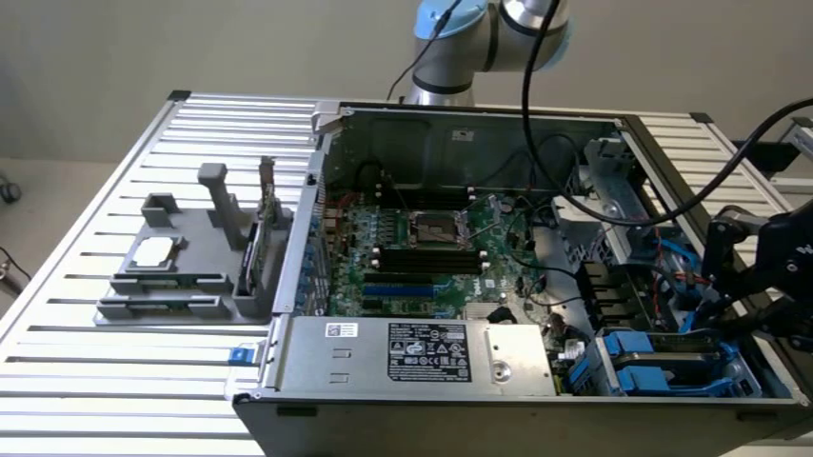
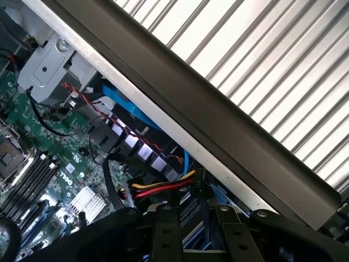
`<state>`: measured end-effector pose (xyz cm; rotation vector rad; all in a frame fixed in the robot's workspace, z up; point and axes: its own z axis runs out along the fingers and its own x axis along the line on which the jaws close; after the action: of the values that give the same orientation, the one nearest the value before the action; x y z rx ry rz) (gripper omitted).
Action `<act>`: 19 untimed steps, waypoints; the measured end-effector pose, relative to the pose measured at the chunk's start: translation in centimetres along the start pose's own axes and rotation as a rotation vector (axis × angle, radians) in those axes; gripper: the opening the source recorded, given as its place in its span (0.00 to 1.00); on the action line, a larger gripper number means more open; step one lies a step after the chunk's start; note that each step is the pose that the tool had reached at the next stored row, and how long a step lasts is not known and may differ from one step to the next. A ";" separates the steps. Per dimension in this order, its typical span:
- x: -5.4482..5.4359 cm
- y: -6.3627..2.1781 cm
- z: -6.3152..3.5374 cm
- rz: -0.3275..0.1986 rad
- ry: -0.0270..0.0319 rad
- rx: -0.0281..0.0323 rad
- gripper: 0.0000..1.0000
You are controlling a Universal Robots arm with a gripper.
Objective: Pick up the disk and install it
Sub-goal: 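Insert the first disk wire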
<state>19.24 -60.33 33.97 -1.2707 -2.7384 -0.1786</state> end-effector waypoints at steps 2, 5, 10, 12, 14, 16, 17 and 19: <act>0.0 -0.01 0.01 0.000 0.0096 -0.0076 0.30; -0.1 -0.05 0.03 0.000 0.0192 -0.0156 0.30; -0.6 -0.31 0.06 -0.001 0.0317 -0.0260 0.30; -0.8 -0.43 0.07 -0.002 0.0366 -0.0301 0.30; -0.9 -0.50 0.13 -0.002 0.0434 -0.0357 0.30; -0.9 -0.51 0.20 -0.003 0.0504 -0.0416 0.30; -0.9 -0.52 0.21 -0.003 0.0545 -0.0451 0.30; -0.9 -0.51 0.22 -0.004 0.0627 -0.0519 0.30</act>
<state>19.44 -61.34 33.58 -1.2506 -2.7002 -0.2866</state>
